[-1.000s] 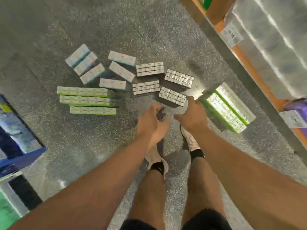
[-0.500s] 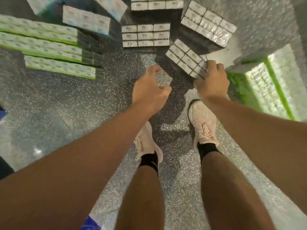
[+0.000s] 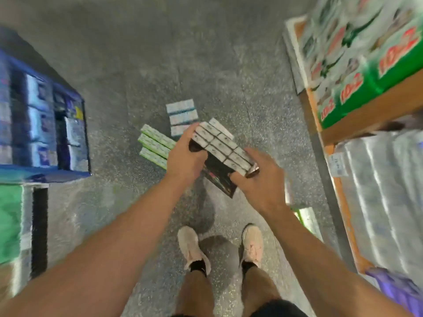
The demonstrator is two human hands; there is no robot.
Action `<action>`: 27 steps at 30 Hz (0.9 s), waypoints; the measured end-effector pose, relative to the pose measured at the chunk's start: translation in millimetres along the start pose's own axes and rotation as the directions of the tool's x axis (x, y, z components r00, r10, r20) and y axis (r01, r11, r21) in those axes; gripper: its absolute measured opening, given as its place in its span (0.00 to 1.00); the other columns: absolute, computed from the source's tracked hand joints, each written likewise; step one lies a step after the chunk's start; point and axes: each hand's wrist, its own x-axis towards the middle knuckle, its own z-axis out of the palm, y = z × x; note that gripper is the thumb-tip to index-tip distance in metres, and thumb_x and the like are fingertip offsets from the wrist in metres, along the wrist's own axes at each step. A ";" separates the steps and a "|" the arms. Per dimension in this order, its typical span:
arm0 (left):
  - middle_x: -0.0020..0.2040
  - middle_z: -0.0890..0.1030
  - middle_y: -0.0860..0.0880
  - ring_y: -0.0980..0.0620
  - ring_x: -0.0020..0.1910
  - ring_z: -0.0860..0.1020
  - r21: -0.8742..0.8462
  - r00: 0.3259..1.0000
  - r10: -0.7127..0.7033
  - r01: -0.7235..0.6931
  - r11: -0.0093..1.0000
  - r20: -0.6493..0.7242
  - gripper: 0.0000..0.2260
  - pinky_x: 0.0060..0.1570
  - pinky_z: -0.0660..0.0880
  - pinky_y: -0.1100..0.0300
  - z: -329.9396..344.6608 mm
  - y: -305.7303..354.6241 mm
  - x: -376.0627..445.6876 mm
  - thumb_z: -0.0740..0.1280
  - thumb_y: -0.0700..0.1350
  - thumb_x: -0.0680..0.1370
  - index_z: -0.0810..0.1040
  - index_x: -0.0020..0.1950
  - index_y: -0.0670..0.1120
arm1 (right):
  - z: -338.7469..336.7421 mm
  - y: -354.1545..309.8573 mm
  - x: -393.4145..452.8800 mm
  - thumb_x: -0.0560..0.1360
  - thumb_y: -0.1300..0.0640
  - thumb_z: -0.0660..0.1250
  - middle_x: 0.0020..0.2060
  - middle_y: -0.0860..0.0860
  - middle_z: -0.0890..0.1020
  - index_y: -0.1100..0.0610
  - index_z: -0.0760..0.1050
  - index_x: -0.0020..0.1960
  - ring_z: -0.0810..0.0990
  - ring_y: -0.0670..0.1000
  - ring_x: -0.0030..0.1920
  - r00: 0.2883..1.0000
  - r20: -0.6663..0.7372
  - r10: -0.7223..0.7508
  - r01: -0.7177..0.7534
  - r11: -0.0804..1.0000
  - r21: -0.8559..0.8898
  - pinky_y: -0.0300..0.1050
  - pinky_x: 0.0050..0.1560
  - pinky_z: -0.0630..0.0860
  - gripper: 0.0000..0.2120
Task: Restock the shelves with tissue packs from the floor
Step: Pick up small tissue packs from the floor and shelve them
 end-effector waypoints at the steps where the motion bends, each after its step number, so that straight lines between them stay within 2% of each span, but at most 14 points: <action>1: 0.59 0.79 0.55 0.52 0.59 0.77 -0.044 0.999 -0.009 0.007 0.999 -0.053 0.30 0.55 0.74 0.58 -35.8 10.7 -12.9 0.67 0.38 0.73 0.69 0.71 0.61 | -0.2 -36.6 -0.2 0.62 0.43 0.70 0.57 0.50 0.80 0.50 0.74 0.69 0.78 0.50 0.54 0.998 0.022 -0.053 0.053 0.999 0.006 0.51 0.57 0.77 0.35; 2: 0.58 0.79 0.57 0.54 0.58 0.77 -0.070 0.994 0.004 -0.012 0.998 -0.111 0.30 0.55 0.72 0.60 -73.7 19.8 -28.0 0.68 0.40 0.72 0.69 0.70 0.61 | 2.6 -74.3 -1.4 0.62 0.42 0.69 0.57 0.50 0.80 0.49 0.73 0.69 0.78 0.50 0.54 0.992 0.041 -0.115 0.115 0.993 0.008 0.50 0.58 0.77 0.36; 4: 0.58 0.80 0.58 0.54 0.59 0.78 -0.111 0.966 0.053 -0.083 0.990 -0.254 0.30 0.63 0.73 0.53 -154.4 25.7 -59.7 0.68 0.45 0.67 0.70 0.65 0.66 | 15.4 -154.7 -12.9 0.61 0.43 0.68 0.56 0.48 0.81 0.47 0.74 0.69 0.78 0.47 0.52 0.960 0.072 -0.271 0.271 0.962 0.016 0.44 0.57 0.76 0.35; 5: 0.59 0.80 0.58 0.53 0.60 0.78 -0.138 0.944 0.057 -0.107 0.985 -0.325 0.30 0.64 0.73 0.49 -197.1 26.6 -78.0 0.68 0.46 0.65 0.70 0.63 0.68 | 26.3 -196.5 -22.0 0.62 0.43 0.68 0.55 0.47 0.82 0.46 0.74 0.68 0.79 0.47 0.52 0.932 0.090 -0.350 0.348 0.937 0.038 0.44 0.58 0.75 0.34; 7: 0.60 0.80 0.57 0.54 0.60 0.78 -0.166 0.879 0.036 -0.129 0.978 -0.476 0.31 0.64 0.73 0.47 -283.2 19.8 -114.8 0.67 0.47 0.64 0.69 0.64 0.68 | 55.1 -279.8 -46.5 0.62 0.45 0.69 0.57 0.48 0.83 0.48 0.76 0.66 0.79 0.49 0.56 0.860 0.148 -0.489 0.480 0.872 0.092 0.39 0.62 0.69 0.32; 10: 0.58 0.80 0.56 0.57 0.56 0.79 -0.156 0.733 0.017 -0.168 0.973 -0.680 0.35 0.62 0.74 0.59 -407.2 8.1 -188.7 0.70 0.46 0.64 0.69 0.72 0.57 | 115.5 -396.3 -99.6 0.64 0.48 0.70 0.59 0.51 0.81 0.54 0.76 0.67 0.77 0.50 0.60 0.686 0.178 -0.706 0.677 0.708 0.201 0.37 0.61 0.66 0.31; 12: 0.56 0.80 0.55 0.61 0.51 0.78 -0.139 0.640 0.009 -0.180 0.974 -0.769 0.35 0.54 0.72 0.74 -482.2 -7.1 -245.5 0.73 0.41 0.67 0.69 0.73 0.55 | 159.0 -465.8 -146.9 0.65 0.49 0.70 0.61 0.52 0.80 0.55 0.75 0.68 0.76 0.48 0.61 0.574 0.189 -0.797 0.741 0.603 0.295 0.37 0.62 0.66 0.31; 13: 0.57 0.80 0.55 0.62 0.50 0.77 -0.115 0.586 0.012 -0.179 0.977 -0.810 0.34 0.51 0.71 0.75 -516.7 -18.2 -275.8 0.73 0.40 0.68 0.70 0.73 0.54 | 180.5 -497.9 -174.5 0.66 0.49 0.70 0.61 0.52 0.81 0.55 0.75 0.67 0.76 0.48 0.60 0.515 0.187 -0.837 0.767 0.547 0.335 0.37 0.61 0.66 0.30; 15: 0.59 0.79 0.55 0.60 0.54 0.77 -0.029 0.479 0.053 -0.161 0.987 -0.876 0.32 0.56 0.71 0.70 -578.7 -43.0 -336.5 0.73 0.43 0.67 0.72 0.71 0.55 | 221.5 -554.7 -234.8 0.68 0.47 0.70 0.58 0.51 0.82 0.54 0.75 0.67 0.78 0.49 0.57 0.409 0.166 -0.898 0.804 0.440 0.401 0.37 0.60 0.67 0.29; 18: 0.58 0.76 0.59 0.60 0.58 0.75 0.038 0.317 0.067 -0.097 0.995 -0.946 0.28 0.57 0.68 0.70 -654.9 -77.9 -425.0 0.75 0.42 0.70 0.74 0.69 0.56 | 276.3 -624.6 -325.2 0.70 0.44 0.68 0.60 0.52 0.81 0.53 0.75 0.67 0.78 0.54 0.60 0.258 0.119 -0.959 0.811 0.282 0.513 0.54 0.65 0.72 0.27; 20: 0.61 0.76 0.60 0.60 0.60 0.75 0.060 0.208 0.081 -0.105 0.993 -0.975 0.27 0.62 0.69 0.67 -694.8 -96.5 -477.4 0.74 0.42 0.71 0.75 0.69 0.55 | 306.5 -663.2 -379.3 0.72 0.42 0.66 0.63 0.52 0.79 0.53 0.74 0.68 0.77 0.55 0.63 0.174 0.090 -0.981 0.802 0.194 0.564 0.57 0.64 0.72 0.27; 21: 0.62 0.77 0.59 0.59 0.61 0.76 0.069 0.168 0.086 -0.107 0.992 -0.982 0.27 0.65 0.71 0.62 -710.6 -102.8 -498.6 0.74 0.44 0.71 0.75 0.68 0.56 | 318.4 -679.3 -401.3 0.73 0.41 0.64 0.64 0.52 0.78 0.52 0.73 0.68 0.77 0.56 0.63 0.142 0.077 -0.987 0.801 0.160 0.577 0.57 0.64 0.71 0.27; 23: 0.61 0.80 0.57 0.57 0.58 0.79 0.068 0.067 0.074 -0.084 0.994 -0.995 0.27 0.63 0.75 0.52 -743.2 -113.8 -541.7 0.73 0.47 0.70 0.74 0.67 0.62 | 340.5 -713.1 -448.9 0.75 0.38 0.60 0.67 0.51 0.76 0.48 0.71 0.70 0.75 0.57 0.63 0.099 0.043 -0.994 0.790 0.105 0.604 0.55 0.64 0.70 0.26; 27: 0.61 0.79 0.55 0.55 0.59 0.78 0.083 -0.156 0.085 0.023 0.996 -0.984 0.24 0.61 0.76 0.50 -799.0 -128.3 -600.5 0.72 0.48 0.75 0.72 0.68 0.63 | 375.4 -775.9 -526.4 0.77 0.40 0.57 0.67 0.50 0.74 0.46 0.68 0.70 0.75 0.57 0.60 0.026 -0.023 -0.999 0.726 0.003 0.687 0.54 0.58 0.72 0.24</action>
